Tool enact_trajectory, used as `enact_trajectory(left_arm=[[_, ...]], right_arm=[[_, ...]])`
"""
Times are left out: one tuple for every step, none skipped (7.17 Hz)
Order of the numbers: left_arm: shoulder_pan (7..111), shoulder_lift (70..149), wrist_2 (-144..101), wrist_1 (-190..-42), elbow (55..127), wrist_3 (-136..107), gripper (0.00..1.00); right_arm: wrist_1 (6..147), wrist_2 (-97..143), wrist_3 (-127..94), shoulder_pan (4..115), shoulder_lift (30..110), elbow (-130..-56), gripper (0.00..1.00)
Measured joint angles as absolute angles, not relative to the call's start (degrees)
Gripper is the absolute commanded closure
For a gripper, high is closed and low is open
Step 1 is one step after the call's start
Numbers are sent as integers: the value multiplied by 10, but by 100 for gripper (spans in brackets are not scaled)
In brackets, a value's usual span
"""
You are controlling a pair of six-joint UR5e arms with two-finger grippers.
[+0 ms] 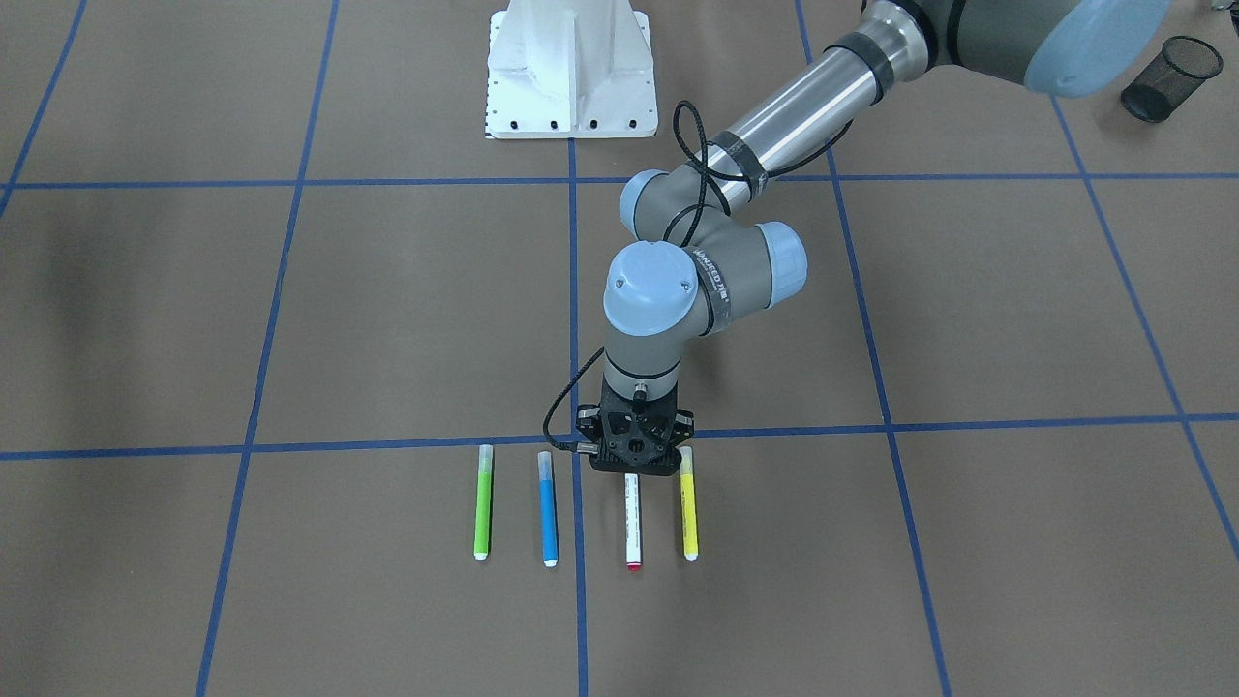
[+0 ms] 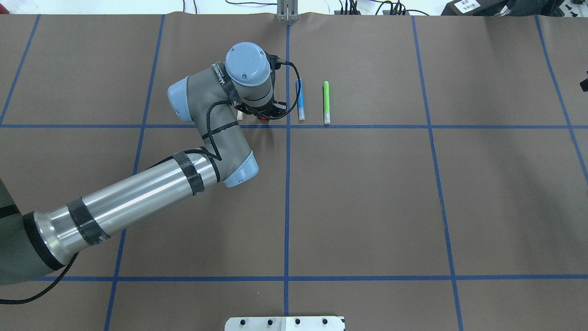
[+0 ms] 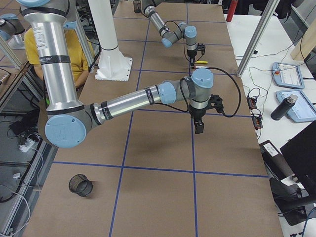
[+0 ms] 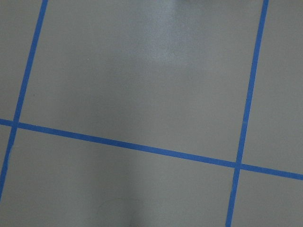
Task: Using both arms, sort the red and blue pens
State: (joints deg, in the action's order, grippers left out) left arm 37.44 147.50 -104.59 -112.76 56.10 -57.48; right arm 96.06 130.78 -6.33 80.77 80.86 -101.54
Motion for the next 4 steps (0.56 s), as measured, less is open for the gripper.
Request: enact_trajectory(left_arm=[[375,1475,-1046,-1128,563,-575,100],[376,1475,-1046,-1128,570,-575,100],[379,1475,-1047,-1127,583,-574,100],[382,1474,-1049,-1124,604,-574,100]], right_arm=[[961,1308,-63,808,809,-1015,0],[961,1308,-63,808,809,-1015,0],[961,1308,-63,808,809,-1015,0],[961,1308,-63,808,809,-1015,0]])
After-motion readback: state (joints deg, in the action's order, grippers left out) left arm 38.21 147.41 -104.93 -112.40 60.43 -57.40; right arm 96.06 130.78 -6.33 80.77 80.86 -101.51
